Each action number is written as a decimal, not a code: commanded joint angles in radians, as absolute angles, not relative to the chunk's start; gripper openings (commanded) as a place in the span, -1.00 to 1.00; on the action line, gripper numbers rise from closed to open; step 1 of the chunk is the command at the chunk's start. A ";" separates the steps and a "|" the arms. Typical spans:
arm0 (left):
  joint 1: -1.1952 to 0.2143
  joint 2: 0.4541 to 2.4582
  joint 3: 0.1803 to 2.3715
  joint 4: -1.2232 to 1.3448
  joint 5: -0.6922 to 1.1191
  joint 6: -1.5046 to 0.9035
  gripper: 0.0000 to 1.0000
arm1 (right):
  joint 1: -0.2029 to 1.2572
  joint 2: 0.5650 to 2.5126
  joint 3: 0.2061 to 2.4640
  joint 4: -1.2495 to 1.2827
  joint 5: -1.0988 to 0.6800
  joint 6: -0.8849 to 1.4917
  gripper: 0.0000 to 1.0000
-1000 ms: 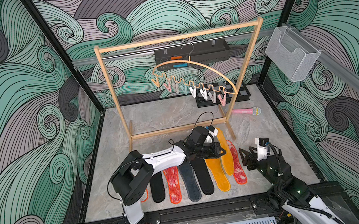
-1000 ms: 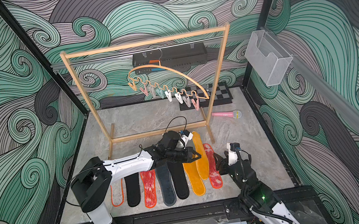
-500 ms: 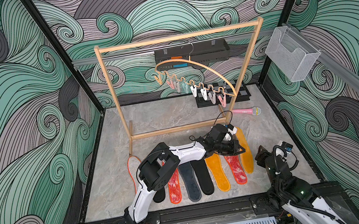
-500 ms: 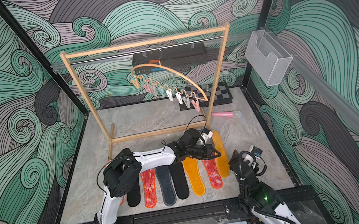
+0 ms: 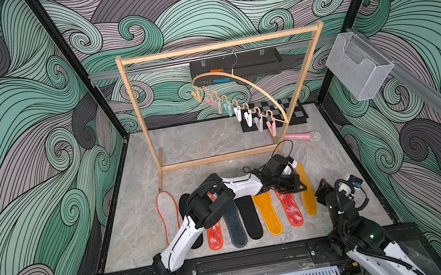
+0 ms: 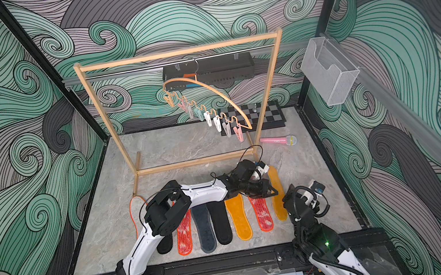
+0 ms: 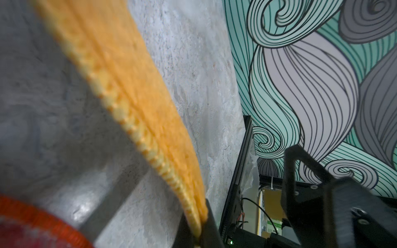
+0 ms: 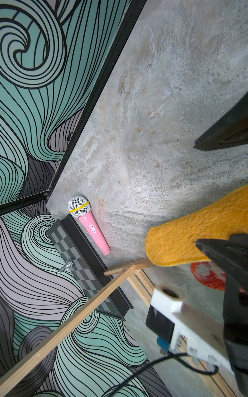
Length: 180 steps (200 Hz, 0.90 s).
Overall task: Take the shoe insoles off the hanger
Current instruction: Place the insole at the center of the board.
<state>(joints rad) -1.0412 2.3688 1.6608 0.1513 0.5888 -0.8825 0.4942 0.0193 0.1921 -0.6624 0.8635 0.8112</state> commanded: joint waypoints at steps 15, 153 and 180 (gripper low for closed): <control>-1.051 2.402 1.730 0.050 0.590 -0.850 -0.82 | 0.497 0.012 0.210 -0.696 0.884 0.830 0.35; -1.057 2.353 1.909 -0.473 0.491 -0.615 0.01 | 0.497 0.013 0.209 -0.695 0.874 0.833 0.36; -1.069 2.308 1.882 -0.478 0.482 -0.600 0.01 | 0.497 0.013 0.207 -0.694 0.875 0.833 0.36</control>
<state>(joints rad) -1.0538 2.3871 1.8751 -0.4183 0.4896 -0.6430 0.4942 0.0193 0.1940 -0.6697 0.8623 0.8150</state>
